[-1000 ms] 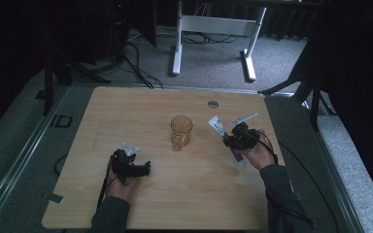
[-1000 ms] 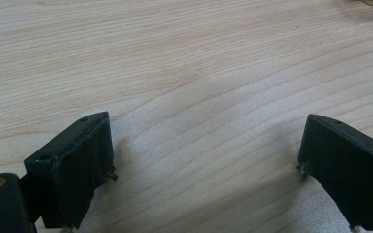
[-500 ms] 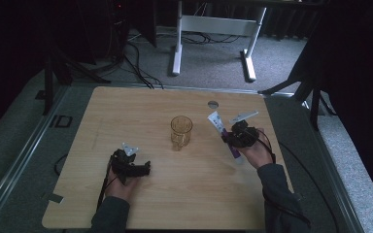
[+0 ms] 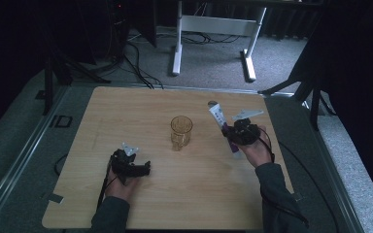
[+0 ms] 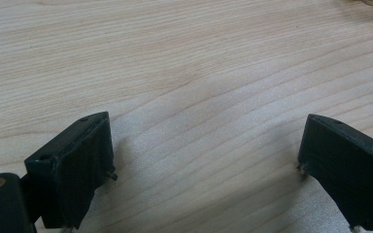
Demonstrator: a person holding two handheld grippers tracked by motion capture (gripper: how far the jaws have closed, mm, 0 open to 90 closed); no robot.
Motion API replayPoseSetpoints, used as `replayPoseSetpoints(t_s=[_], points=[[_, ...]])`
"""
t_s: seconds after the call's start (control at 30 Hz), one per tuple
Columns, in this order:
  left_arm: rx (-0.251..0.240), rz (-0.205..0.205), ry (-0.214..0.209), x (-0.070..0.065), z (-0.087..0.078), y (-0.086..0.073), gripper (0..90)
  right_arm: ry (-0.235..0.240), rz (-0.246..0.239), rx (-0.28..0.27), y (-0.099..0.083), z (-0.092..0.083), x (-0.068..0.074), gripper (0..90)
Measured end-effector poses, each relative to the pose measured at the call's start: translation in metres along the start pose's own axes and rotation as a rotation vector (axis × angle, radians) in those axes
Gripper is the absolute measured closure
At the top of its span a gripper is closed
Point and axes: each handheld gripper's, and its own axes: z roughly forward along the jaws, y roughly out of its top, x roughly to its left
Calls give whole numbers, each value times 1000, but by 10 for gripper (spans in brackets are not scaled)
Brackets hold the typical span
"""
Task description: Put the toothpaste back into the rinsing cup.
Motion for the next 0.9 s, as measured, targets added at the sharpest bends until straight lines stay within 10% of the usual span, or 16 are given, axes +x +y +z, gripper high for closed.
replayPoseSetpoints(t_s=[0.9], points=[[0, -1, 0, 0, 0, 0, 58, 23, 48, -75, 14, 0, 1, 748]])
